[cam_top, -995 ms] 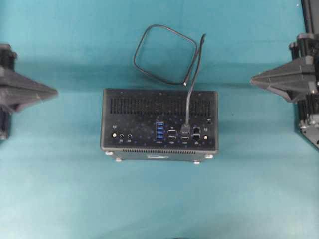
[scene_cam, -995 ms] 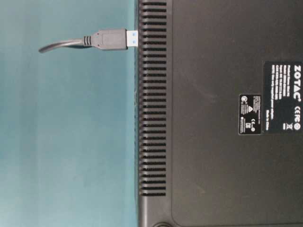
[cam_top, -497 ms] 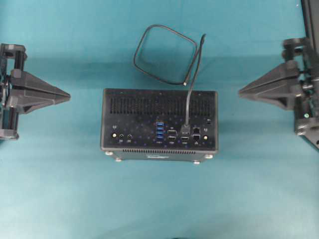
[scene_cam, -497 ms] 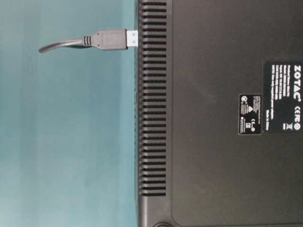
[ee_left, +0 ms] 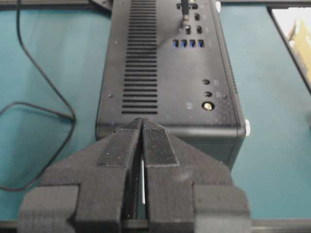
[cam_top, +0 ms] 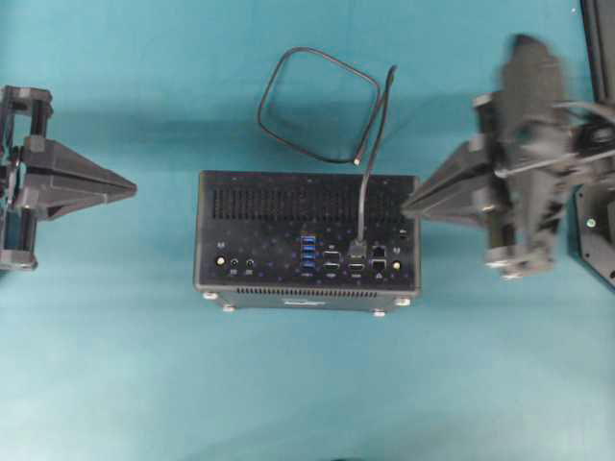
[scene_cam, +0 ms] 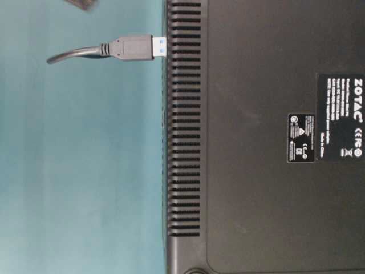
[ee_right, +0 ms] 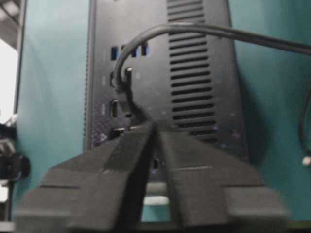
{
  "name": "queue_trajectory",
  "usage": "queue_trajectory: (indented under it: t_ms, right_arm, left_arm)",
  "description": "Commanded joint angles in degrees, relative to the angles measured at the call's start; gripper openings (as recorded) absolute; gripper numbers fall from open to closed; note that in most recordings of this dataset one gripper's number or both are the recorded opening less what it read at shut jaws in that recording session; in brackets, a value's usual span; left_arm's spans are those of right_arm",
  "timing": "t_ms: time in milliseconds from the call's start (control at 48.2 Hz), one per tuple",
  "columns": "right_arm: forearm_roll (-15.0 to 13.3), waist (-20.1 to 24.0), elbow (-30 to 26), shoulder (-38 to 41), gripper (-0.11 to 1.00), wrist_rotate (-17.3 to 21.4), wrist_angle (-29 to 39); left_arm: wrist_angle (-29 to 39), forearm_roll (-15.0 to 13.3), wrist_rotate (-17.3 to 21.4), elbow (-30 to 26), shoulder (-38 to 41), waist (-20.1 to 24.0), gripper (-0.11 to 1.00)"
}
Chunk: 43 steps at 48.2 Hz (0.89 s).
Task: Insert the USB into the PC box with both arms.
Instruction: 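Move the right gripper over the PC box toward the USB cable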
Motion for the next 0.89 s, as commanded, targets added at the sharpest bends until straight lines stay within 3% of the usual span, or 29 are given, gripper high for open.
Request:
queue_trajectory:
  t_ms: [0, 124, 187, 456, 601, 870]
  right_arm:
    - [-0.18, 0.97, -3.08, 0.97, 0.38, 0.97, 0.97]
    - [-0.79, 2.2, -5.27, 3.08, 0.7, 0.97, 1.93]
    - [-1.23, 2.81, -6.59, 4.57, 0.8, 0.97, 3.25]
    - [-2.72, 3.25, -11.07, 10.28, 0.78, 1.05, 9.93]
    - [-2.81, 3.34, -12.3, 11.95, 0.77, 0.97, 10.11]
    - [-5.45, 3.25, -14.59, 14.15, 0.77, 0.97, 10.81]
  left_arm:
    - [-0.26, 0.09, 0.0, -2.11, 0.88, 0.35, 0.0]
    - [0.44, 0.09, 0.09, -3.43, 2.99, 0.35, 0.0]
    - [1.14, 0.09, 0.09, -4.48, 4.22, 0.44, 0.0]
    - [6.24, 0.09, 0.09, -7.56, 7.12, 0.26, 0.0]
    - [8.0, 0.09, 0.09, -8.26, 6.94, 0.09, 0.0]
    - [8.0, 0.09, 0.09, -8.26, 7.12, -0.26, 0.0]
